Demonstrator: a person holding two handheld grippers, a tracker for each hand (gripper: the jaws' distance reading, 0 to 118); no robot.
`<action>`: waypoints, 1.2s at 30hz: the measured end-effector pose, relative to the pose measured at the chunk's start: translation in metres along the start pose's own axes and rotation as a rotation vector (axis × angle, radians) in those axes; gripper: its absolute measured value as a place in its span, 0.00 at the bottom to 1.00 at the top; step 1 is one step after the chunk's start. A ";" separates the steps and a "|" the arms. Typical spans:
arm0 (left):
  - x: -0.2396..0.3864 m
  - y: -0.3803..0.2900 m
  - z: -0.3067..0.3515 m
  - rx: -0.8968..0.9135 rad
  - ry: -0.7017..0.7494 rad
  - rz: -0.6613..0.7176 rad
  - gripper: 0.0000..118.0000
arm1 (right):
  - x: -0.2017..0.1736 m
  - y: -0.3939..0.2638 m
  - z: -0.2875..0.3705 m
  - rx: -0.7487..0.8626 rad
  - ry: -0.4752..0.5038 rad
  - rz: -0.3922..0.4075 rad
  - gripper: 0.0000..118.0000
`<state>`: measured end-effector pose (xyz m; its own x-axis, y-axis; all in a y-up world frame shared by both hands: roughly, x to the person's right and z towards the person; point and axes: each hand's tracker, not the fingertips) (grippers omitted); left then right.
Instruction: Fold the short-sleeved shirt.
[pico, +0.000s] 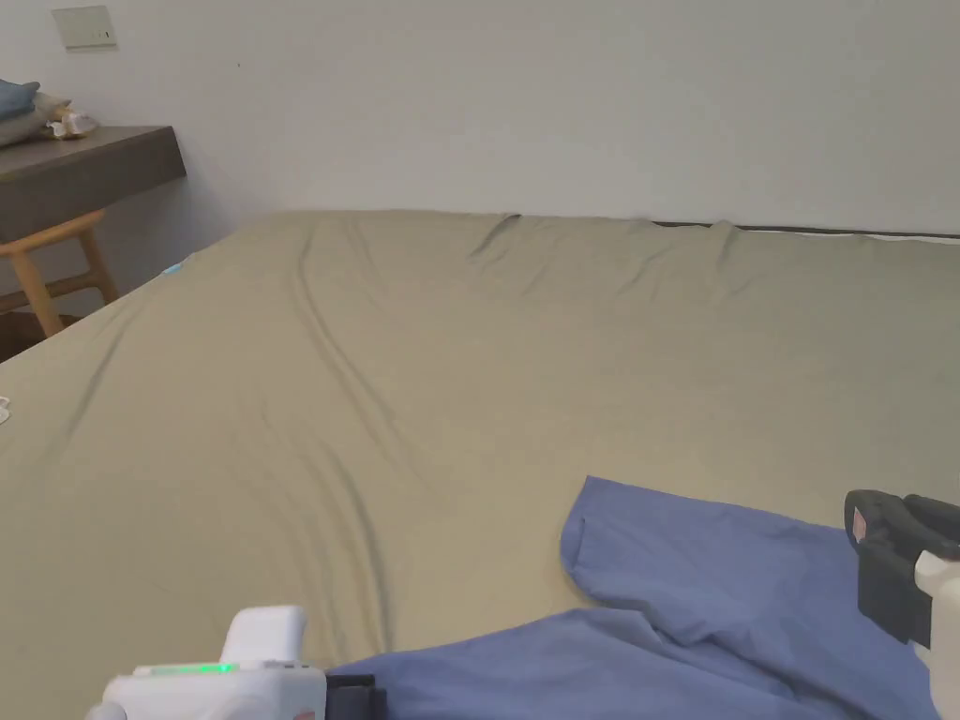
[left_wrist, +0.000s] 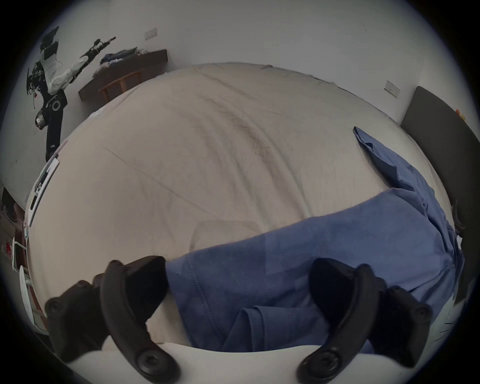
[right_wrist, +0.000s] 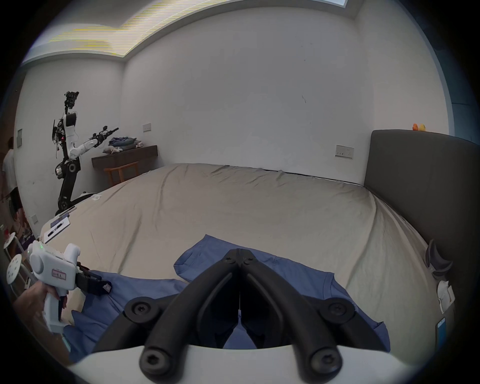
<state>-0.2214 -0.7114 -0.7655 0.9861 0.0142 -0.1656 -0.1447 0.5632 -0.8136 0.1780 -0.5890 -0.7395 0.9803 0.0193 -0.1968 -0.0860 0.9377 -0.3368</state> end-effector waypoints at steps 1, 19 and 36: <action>-0.006 0.010 0.000 -0.026 -0.003 -0.017 0.90 | 0.002 0.002 0.002 0.000 0.001 -0.001 0.02; 0.027 0.029 0.008 -0.002 -0.199 -0.028 0.03 | 0.093 0.009 -0.061 -0.332 -0.047 -0.014 0.82; 0.048 0.037 -0.011 -0.036 -0.234 -0.041 0.03 | 0.156 -0.047 -0.240 -0.750 -0.108 -0.041 0.94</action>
<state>-0.1807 -0.6991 -0.8100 0.9826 0.1855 -0.0019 -0.1030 0.5371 -0.8372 0.2924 -0.7136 -0.9748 0.9939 0.0598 -0.0922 -0.1093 0.4514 -0.8856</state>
